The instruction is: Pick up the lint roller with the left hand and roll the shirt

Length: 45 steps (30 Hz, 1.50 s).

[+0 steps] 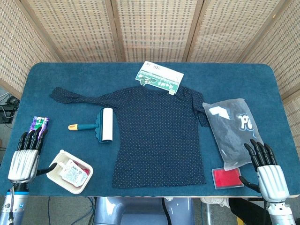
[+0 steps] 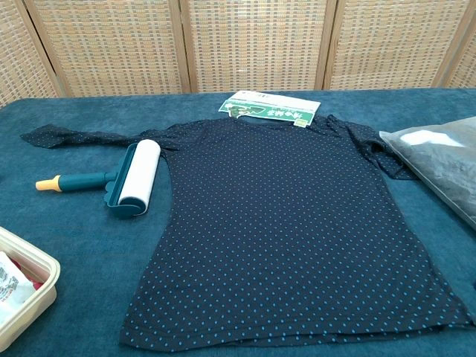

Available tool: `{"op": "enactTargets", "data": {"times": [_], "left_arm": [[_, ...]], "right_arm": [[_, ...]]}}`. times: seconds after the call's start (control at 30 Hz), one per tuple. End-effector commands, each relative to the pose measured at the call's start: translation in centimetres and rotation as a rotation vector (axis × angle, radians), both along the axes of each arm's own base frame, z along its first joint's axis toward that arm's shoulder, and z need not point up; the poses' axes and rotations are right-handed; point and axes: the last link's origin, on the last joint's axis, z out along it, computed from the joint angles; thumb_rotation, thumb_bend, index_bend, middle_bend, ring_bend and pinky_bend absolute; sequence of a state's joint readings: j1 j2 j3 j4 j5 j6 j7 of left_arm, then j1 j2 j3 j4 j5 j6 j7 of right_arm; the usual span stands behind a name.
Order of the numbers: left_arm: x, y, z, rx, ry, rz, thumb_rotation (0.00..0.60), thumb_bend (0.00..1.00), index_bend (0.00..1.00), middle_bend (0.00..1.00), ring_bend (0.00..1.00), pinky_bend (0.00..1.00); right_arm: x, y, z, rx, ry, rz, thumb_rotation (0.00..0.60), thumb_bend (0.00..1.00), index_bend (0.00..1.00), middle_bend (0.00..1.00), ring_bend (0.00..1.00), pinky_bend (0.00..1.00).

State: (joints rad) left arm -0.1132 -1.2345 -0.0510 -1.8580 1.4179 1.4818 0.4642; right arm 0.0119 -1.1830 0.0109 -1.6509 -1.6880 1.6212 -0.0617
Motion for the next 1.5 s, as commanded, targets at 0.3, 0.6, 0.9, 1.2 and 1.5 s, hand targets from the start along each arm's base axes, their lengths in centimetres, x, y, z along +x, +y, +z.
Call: {"op": "enactTargets", "data": {"times": [0.3, 0.6, 0.9, 1.2, 1.5], "left_arm": [[-0.1, 0.1, 0.0, -0.003, 0.002, 0.004, 0.600, 0.15, 0.00, 0.00, 0.00, 0.00], [-0.1, 0.2, -0.1, -0.005, 0.001, 0.005, 0.600, 0.15, 0.00, 0.00, 0.00, 0.00], [0.0, 0.2, -0.2, -0.009, 0.005, 0.005, 0.600, 0.15, 0.00, 0.00, 0.00, 0.00], [0.0, 0.2, -0.2, -0.011, 0.003, 0.005, 0.600, 0.15, 0.00, 0.00, 0.00, 0.00], [0.3, 2.6, 0.7, 0.014, 0.027, -0.002, 0.600, 0.16, 0.00, 0.04, 0.07, 0.20]], "right_arm": [[0.0, -0.1, -0.3, 0.012, 0.003, -0.001, 0.600, 0.11, 0.00, 0.00, 0.00, 0.00], [0.0, -0.1, -0.4, 0.014, 0.008, -0.004, 0.600, 0.11, 0.00, 0.00, 0.00, 0.00], [0.0, 0.0, -0.4, 0.015, 0.003, -0.003, 0.600, 0.11, 0.00, 0.00, 0.00, 0.00], [0.0, 0.0, -0.3, 0.011, 0.000, -0.005, 0.600, 0.11, 0.00, 0.00, 0.00, 0.00], [-0.5, -0.2, -0.1, 0.010, -0.006, -0.022, 0.600, 0.11, 0.00, 0.00, 0.00, 0.00]]}}
